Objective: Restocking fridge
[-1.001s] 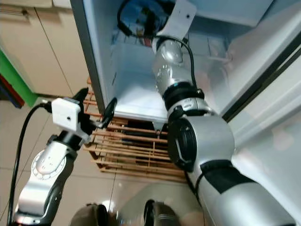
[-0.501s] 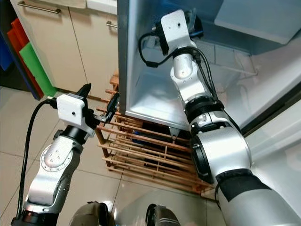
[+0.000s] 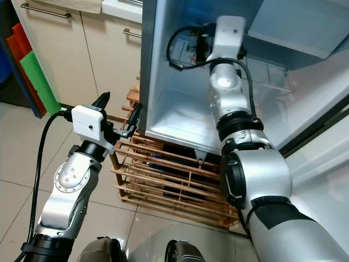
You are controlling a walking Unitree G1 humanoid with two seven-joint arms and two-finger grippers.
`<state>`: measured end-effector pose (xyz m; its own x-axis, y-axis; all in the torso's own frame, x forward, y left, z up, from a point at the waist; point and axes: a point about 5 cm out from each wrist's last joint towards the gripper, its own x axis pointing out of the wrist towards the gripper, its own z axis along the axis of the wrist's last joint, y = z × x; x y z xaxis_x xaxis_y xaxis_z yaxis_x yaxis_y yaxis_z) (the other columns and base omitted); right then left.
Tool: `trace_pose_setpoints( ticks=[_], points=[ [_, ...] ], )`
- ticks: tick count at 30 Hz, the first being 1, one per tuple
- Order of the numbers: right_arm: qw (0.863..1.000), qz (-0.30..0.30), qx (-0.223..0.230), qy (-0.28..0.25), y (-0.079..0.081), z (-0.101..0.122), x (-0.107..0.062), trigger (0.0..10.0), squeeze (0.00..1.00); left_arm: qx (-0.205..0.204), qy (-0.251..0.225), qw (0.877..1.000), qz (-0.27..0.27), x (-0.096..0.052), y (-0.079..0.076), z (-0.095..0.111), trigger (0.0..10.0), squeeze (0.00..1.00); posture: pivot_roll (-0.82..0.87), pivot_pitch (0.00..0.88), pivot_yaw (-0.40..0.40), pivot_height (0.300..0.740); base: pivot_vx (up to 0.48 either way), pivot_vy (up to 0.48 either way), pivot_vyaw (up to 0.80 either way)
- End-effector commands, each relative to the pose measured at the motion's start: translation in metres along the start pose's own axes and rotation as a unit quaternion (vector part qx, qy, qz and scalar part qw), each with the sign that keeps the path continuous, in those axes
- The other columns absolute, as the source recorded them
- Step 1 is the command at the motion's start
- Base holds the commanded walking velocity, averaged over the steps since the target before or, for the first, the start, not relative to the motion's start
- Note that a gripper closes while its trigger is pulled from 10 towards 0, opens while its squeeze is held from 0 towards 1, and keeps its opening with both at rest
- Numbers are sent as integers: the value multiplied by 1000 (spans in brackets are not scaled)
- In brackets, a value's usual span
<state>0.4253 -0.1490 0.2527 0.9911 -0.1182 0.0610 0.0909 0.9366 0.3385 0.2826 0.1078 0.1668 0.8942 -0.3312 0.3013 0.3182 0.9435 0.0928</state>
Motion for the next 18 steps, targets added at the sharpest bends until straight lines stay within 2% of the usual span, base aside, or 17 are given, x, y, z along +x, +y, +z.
trace_pose_setpoints(
  ticks=[1, 5, 6, 8, 13, 18],
  points=[
    [998, -36, 31, 51, -21, -17, -2, 10000, 1000, -2, -6, 1000, -1, 2, -4, 1, 10000, 0, -95, 90, -128, 740, 0, 0, 0],
    [990, -33, 125, 62, -20, 0, 3, 10000, 1000, -1, -8, 1000, 2, 2, -2, 0, 10000, 0, -95, 92, -130, 740, 0, 0, 0],
    [990, -33, 125, 62, -20, 0, 3, 10000, 1000, -1, -8, 1000, 2, 2, -2, 0, 10000, 0, -95, 92, -130, 740, 0, 0, 0],
    [985, -24, 157, 61, -18, 11, 5, 10000, 1000, 0, -8, 1000, 3, 1, -2, 0, 10000, 0, -95, 93, -130, 740, 0, 0, 0],
    [982, -7, 185, 46, -11, 32, 8, 10000, 1000, -1, -9, 1000, 2, 2, -3, 1, 10000, 0, -95, 95, -129, 740, 0, 0, 0],
    [978, 9, 202, 53, -3, 34, 8, 10000, 1000, 0, -11, 1000, 1, 3, -3, 2, 10000, 0, -95, 95, -129, 740, 0, 0, 0]
  ],
)
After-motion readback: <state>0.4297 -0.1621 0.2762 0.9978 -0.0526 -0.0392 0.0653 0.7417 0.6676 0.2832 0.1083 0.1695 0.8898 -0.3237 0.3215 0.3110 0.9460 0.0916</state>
